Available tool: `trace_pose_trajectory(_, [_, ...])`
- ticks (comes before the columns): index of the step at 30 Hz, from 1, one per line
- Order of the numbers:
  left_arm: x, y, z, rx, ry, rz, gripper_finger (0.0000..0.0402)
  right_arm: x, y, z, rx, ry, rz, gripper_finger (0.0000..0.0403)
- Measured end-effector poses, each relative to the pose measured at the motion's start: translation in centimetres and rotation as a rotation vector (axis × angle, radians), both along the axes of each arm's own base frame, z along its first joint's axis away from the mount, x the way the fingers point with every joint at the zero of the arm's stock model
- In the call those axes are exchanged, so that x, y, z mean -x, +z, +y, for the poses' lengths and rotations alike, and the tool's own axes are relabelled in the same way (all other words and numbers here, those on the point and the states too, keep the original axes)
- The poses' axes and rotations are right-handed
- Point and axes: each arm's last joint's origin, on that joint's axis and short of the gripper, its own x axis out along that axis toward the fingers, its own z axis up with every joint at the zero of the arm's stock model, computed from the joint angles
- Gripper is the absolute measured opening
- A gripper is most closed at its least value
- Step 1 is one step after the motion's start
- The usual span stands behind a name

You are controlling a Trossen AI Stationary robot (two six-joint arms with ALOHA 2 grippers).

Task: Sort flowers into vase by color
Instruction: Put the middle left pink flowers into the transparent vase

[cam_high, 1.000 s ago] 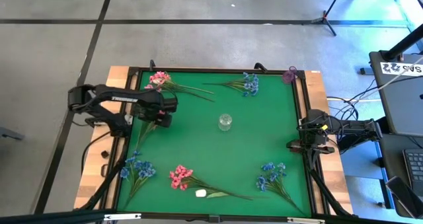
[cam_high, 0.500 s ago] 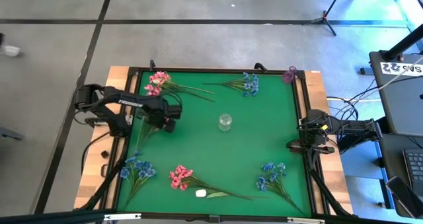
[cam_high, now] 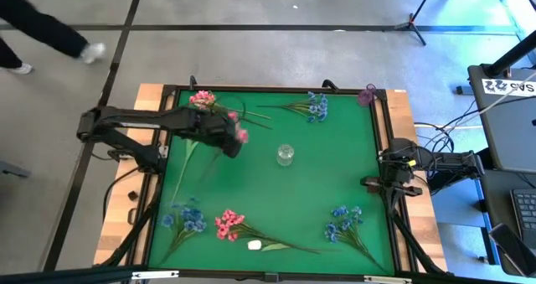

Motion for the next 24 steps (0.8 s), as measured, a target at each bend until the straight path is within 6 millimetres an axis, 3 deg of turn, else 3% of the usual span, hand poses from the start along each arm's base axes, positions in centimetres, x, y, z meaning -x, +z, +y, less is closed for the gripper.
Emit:
trace_pose_trajectory(4, [-1.4, 3.9, -0.4, -0.145, -0.112, -0.302, 0.0004, -0.1, 0.0, 0.0, 0.000, -0.020, 0.009, 0.0008])
trace_pose_trajectory(13, [-3.7, 9.2, -1.7, -0.442, -0.285, -0.790, 0.0004, -0.3, 0.0, -0.1, 0.000, -0.111, 0.002, 0.0008])
trace_pose_trajectory(21, [-4.1, 10.0, -0.6, -0.559, -0.249, -0.837, 0.0004, -0.7, 0.2, -0.2, -0.002, -0.247, -0.024, 0.0008])
trace_pose_trajectory(24, [-4.8, 10.8, -0.9, -0.704, -0.310, -0.889, 0.0004, -0.9, 0.3, -0.3, -0.005, -0.321, -0.039, 0.0008])
